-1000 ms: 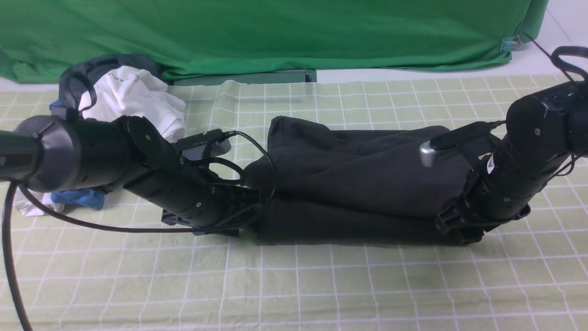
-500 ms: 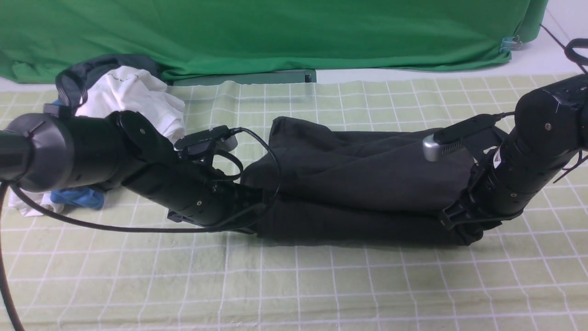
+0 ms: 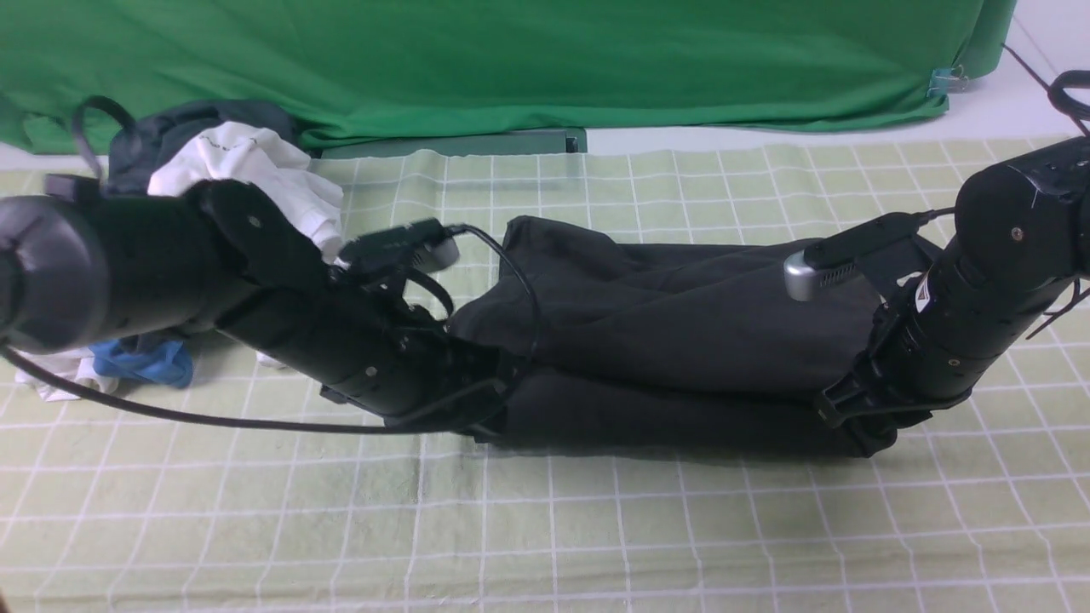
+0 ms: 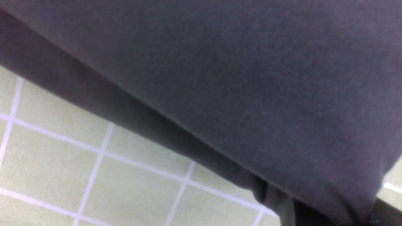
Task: Fold a long-sleeved shirt over a green coffee tablecloth.
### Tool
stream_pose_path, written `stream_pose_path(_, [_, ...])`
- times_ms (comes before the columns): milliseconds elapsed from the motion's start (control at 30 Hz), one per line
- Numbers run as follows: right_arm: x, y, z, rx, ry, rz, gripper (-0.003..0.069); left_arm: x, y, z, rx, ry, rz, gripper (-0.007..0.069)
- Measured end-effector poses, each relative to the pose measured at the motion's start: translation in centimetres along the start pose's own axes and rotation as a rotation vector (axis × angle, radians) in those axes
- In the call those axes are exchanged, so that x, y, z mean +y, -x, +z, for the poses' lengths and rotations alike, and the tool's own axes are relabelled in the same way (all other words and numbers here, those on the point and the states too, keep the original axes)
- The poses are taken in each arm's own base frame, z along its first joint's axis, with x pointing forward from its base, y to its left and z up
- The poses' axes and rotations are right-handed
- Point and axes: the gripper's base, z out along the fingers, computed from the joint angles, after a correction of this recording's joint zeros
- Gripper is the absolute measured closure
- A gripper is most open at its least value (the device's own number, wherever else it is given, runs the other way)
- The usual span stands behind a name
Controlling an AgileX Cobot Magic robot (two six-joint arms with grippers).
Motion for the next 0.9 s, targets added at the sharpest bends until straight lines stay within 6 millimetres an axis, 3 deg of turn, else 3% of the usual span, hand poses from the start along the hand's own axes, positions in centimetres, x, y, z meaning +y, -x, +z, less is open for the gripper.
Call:
stream_pose_path(100, [0.0, 0.0, 0.0, 0.0, 0.0, -0.001, 0.0597, 0.4, 0.0, 1.8, 0.004, 0.028, -0.002, 0.0331])
stream_pose_path(200, [0.0, 0.0, 0.0, 0.002, 0.0, -0.001, 0.0597, 0.8, 0.1, 2.4, -0.006, 0.047, -0.007, 0.0276])
stream_pose_path(633, [0.0, 0.0, 0.0, 0.002, 0.0, 0.006, 0.0597, 1.0, 0.2, 2.6, -0.015, 0.054, -0.009, 0.0264])
stream_pose_path(733, [0.0, 0.0, 0.0, 0.0, 0.0, 0.007, 0.0597, 0.9, 0.2, 2.6, -0.015, 0.042, -0.027, 0.0328])
stream_pose_path(867, [0.0, 0.0, 0.0, -0.001, 0.0, 0.008, 0.0597, 0.7, 0.1, 2.6, -0.005, 0.024, -0.045, 0.0522])
stream_pose_path(900, [0.0, 0.0, 0.0, -0.001, 0.0, 0.008, 0.0597, 0.7, 0.1, 2.6, -0.002, 0.022, -0.046, 0.0539])
